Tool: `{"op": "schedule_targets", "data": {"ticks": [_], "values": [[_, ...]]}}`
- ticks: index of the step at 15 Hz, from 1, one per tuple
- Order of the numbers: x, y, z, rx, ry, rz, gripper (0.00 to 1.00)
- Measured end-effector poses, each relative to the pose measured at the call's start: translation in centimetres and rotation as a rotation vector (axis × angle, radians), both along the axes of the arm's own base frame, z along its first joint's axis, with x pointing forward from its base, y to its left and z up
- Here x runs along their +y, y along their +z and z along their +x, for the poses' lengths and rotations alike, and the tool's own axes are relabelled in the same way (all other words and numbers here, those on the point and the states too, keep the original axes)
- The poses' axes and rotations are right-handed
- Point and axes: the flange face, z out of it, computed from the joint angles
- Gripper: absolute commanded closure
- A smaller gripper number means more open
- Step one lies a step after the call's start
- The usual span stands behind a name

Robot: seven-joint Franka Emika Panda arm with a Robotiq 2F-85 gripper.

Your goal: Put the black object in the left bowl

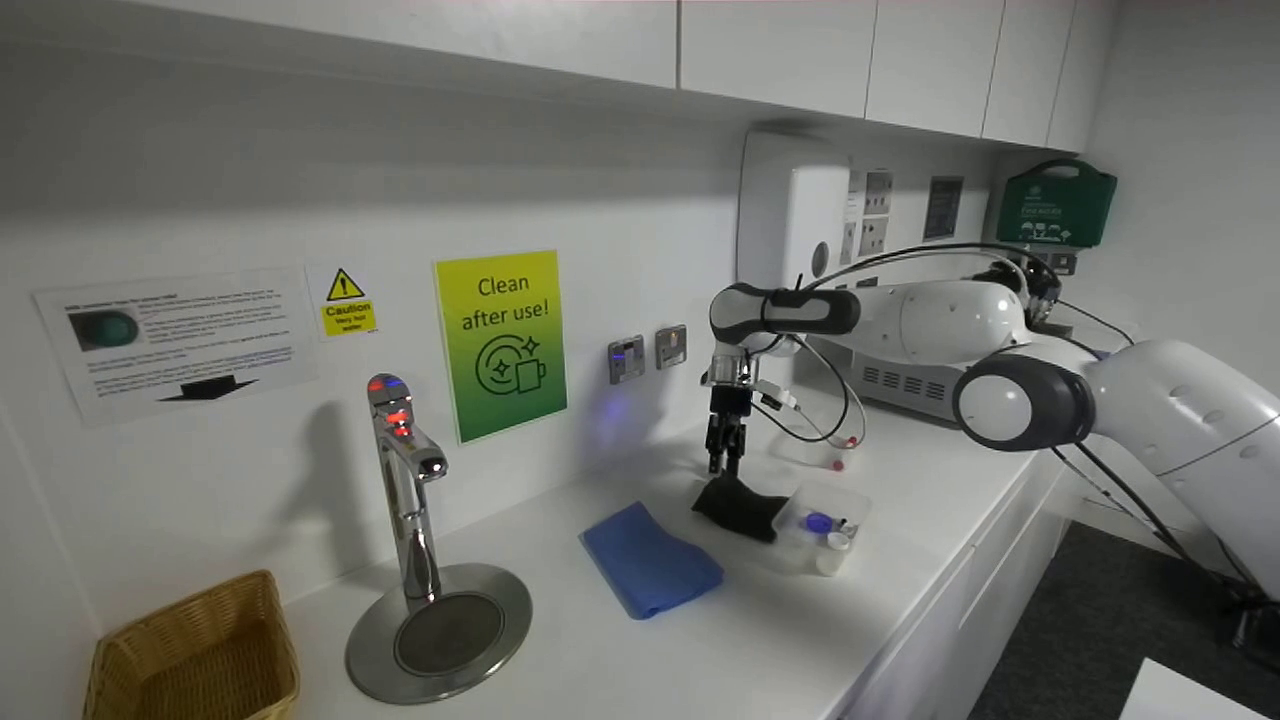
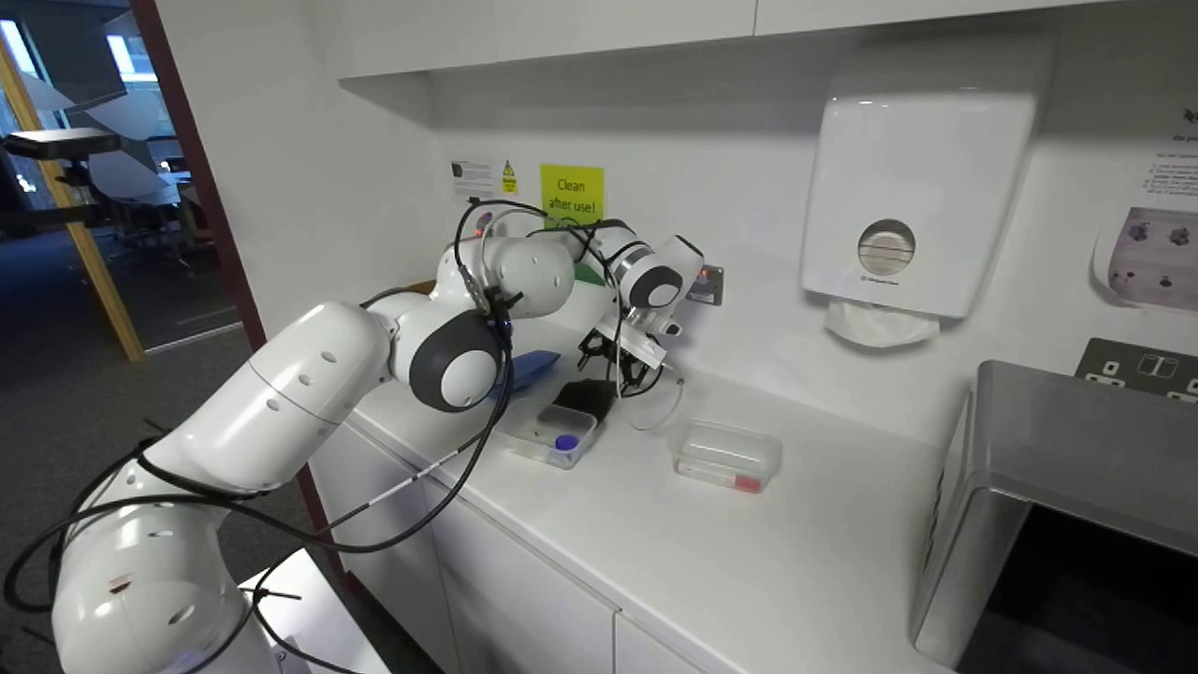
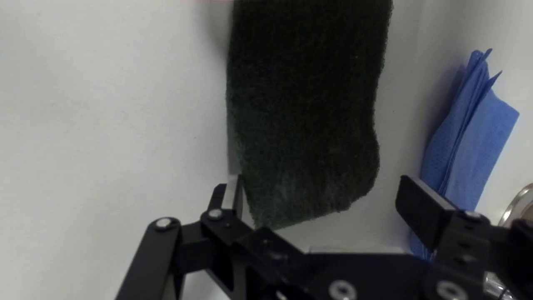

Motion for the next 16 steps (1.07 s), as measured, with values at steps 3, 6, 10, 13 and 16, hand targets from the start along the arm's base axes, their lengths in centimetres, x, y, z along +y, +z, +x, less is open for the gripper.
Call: {"op": "schedule_targets", "data": {"ticks": [3, 6, 10, 13, 16], "values": [[0.0, 0.1, -0.3, 0.017, 0.015, 0.005, 0.47], [-0.2, 0.2, -0.5, 0.034, 0.022, 0.009, 0.71], [-1.3, 0.3, -0.5, 0.044, 0.014, 0.015, 0.99], [-2.5, 0.3, -0.6, 0.053, 0.004, 0.022, 1.0], [-3.5, 0.8, -0.7, 0.05, -0.008, 0.03, 1.0]]}}
